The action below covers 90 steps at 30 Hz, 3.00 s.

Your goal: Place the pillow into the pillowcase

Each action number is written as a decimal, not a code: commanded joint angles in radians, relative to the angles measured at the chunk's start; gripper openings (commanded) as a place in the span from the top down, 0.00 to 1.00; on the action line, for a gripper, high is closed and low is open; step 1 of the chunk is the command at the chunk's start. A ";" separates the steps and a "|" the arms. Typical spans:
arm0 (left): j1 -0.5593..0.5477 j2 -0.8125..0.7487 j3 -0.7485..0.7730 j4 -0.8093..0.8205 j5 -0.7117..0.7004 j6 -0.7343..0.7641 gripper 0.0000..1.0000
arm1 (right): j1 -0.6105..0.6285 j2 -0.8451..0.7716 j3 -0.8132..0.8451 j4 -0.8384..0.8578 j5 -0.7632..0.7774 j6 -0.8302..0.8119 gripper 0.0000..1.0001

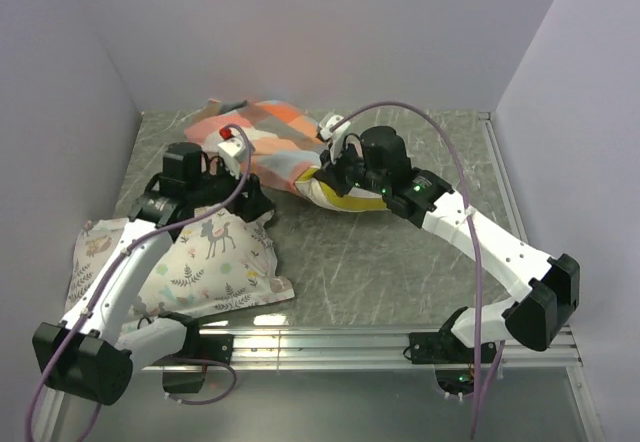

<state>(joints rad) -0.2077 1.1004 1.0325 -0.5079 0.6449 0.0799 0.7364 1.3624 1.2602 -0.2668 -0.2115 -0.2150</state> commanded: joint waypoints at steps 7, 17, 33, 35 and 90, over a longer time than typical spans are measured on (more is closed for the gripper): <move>-0.219 0.008 0.024 0.332 -0.194 -0.206 0.09 | -0.117 0.060 0.235 0.021 -0.176 0.460 1.00; -0.252 0.121 0.135 0.378 -0.241 -0.229 0.29 | -0.117 0.044 0.225 0.043 -0.193 0.500 1.00; -0.488 0.357 0.630 0.080 0.269 -0.153 1.00 | -0.150 0.128 0.271 0.003 -0.126 0.626 1.00; -0.496 0.447 0.718 0.107 0.308 -0.180 1.00 | -0.178 0.138 0.291 -0.005 -0.141 0.719 1.00; -0.576 1.027 1.160 0.447 0.122 -0.259 0.56 | -1.085 0.340 -0.378 -0.040 -0.185 1.027 1.00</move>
<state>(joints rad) -0.7723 2.2890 2.2116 -0.1898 0.7017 -0.2249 -0.3500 1.6772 0.9104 -0.1070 -0.6243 0.9714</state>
